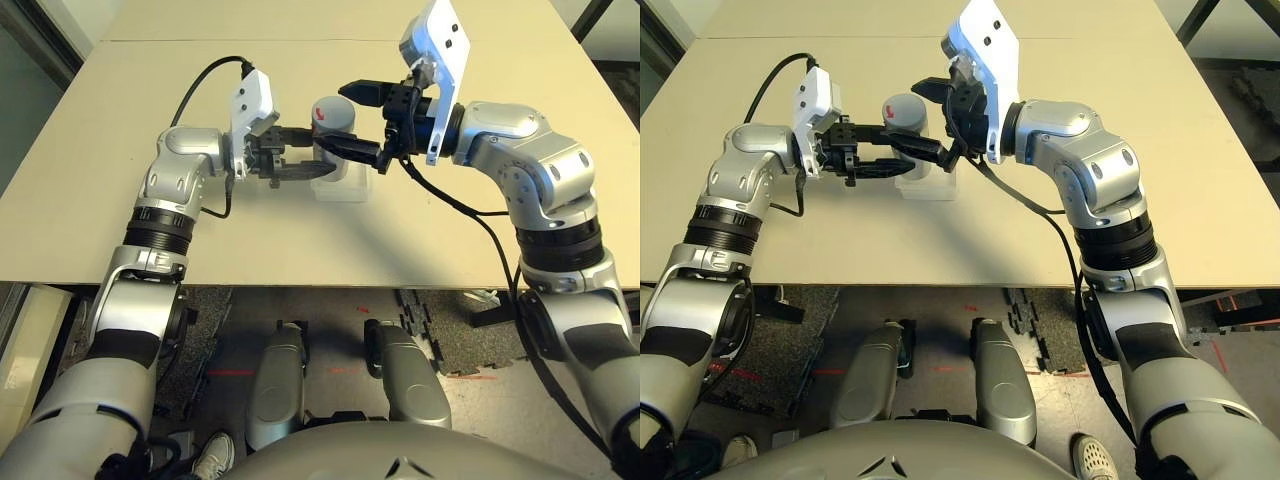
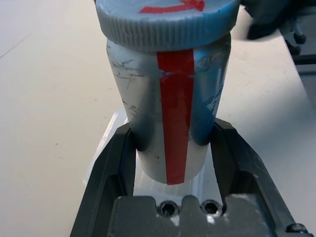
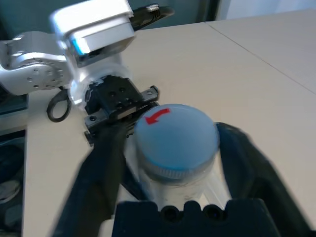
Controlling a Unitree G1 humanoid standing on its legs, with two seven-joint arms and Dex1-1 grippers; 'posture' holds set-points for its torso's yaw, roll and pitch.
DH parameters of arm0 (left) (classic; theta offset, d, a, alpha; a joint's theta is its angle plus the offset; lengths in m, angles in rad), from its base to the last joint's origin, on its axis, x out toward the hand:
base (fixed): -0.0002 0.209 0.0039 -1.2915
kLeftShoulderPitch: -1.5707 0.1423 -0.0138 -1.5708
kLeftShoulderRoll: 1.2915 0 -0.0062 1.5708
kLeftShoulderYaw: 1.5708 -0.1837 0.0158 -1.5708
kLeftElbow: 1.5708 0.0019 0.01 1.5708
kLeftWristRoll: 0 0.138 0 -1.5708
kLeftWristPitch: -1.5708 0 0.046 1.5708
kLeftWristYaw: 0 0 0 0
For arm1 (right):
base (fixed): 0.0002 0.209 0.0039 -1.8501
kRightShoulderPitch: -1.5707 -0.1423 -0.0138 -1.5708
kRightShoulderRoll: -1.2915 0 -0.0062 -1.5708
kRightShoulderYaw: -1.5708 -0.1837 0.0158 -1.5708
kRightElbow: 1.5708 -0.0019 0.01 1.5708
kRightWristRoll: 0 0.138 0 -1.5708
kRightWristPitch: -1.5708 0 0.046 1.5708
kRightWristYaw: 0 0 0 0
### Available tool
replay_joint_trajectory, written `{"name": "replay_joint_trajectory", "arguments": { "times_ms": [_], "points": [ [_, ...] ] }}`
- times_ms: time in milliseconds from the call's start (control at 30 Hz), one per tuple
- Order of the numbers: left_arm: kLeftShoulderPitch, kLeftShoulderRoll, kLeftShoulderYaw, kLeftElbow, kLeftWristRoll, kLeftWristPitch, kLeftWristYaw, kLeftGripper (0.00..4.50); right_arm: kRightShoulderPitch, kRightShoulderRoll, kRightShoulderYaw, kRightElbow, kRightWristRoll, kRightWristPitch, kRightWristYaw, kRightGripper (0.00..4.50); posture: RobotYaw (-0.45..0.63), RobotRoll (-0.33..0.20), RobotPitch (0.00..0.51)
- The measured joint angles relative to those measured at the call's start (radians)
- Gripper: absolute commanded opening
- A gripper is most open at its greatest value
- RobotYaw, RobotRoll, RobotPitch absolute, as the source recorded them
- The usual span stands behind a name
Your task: Pour the medicine from the bottle into the box.
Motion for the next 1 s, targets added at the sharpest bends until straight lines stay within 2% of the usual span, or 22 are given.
{"name": "replay_joint_trajectory", "arguments": {
  "times_ms": [333, 467, 733, 1000],
  "points": [
    [0.002, 0.000, 0.000, -0.037, -0.002, 0.028, -0.001, 2.36, -0.001, -0.016, -0.010, 0.018, 0.012, -0.036, 0.050, 2.56, 0.04, 0.000, 0.178],
    [0.007, -0.001, -0.001, -0.096, -0.013, 0.060, -0.013, 2.36, -0.020, -0.047, -0.035, 0.092, 0.037, -0.116, 0.196, 2.56, 0.05, 0.000, 0.181],
    [0.041, -0.003, 0.000, -0.239, -0.048, 0.155, -0.018, 2.36, -0.161, -0.079, -0.034, 0.387, 0.046, -0.290, 0.554, 2.56, 0.10, 0.000, 0.198],
    [0.088, 0.027, 0.002, -0.390, -0.067, 0.281, 0.002, 2.36, -0.239, -0.050, -0.025, 0.556, 0.034, -0.374, 0.722, 2.56, 0.13, 0.000, 0.201]
  ]
}}
